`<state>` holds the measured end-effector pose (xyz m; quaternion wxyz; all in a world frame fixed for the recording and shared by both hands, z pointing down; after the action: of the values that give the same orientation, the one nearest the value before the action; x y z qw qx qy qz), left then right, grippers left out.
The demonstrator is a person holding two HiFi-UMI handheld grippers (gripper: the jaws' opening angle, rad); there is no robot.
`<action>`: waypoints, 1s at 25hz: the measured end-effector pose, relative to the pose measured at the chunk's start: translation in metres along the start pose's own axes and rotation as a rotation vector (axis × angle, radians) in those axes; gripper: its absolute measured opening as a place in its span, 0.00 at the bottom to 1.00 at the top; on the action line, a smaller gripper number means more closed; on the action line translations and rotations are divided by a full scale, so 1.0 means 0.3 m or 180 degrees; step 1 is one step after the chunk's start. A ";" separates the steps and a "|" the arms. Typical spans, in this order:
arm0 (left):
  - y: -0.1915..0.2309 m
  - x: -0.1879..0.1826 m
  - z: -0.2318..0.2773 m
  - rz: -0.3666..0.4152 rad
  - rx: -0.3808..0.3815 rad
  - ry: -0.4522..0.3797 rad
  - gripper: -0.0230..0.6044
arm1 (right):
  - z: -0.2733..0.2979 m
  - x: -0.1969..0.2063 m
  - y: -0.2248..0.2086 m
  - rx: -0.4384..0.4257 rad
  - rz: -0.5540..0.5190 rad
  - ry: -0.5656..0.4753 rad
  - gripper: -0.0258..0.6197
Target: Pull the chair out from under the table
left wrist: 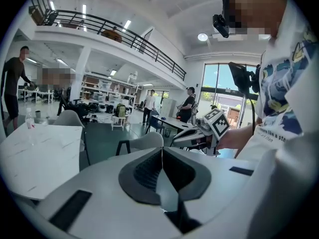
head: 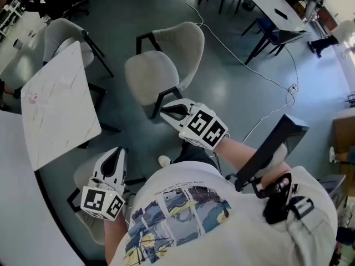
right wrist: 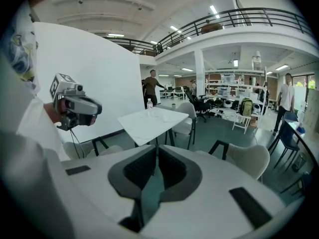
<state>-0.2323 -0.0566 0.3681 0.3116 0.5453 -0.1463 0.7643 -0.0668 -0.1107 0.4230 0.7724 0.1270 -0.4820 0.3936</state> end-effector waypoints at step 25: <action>-0.069 0.048 -0.067 0.0050 0.0138 -0.0013 0.06 | -0.088 -0.076 0.199 -0.0109 -0.0289 -0.0155 0.07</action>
<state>-0.2371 -0.0250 0.3719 0.2934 0.5524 -0.1345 0.7685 -0.0986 -0.0672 0.3796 0.7796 0.1450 -0.5011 0.3466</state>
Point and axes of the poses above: the fingertips, and each gripper's own axes: z forward along the fingers, y to its left, x out of its underside, the point moved 2 cm from there along -z, backward along the fingers, and after that the axes turned 7 degrees about z, right-handed, at the moved point
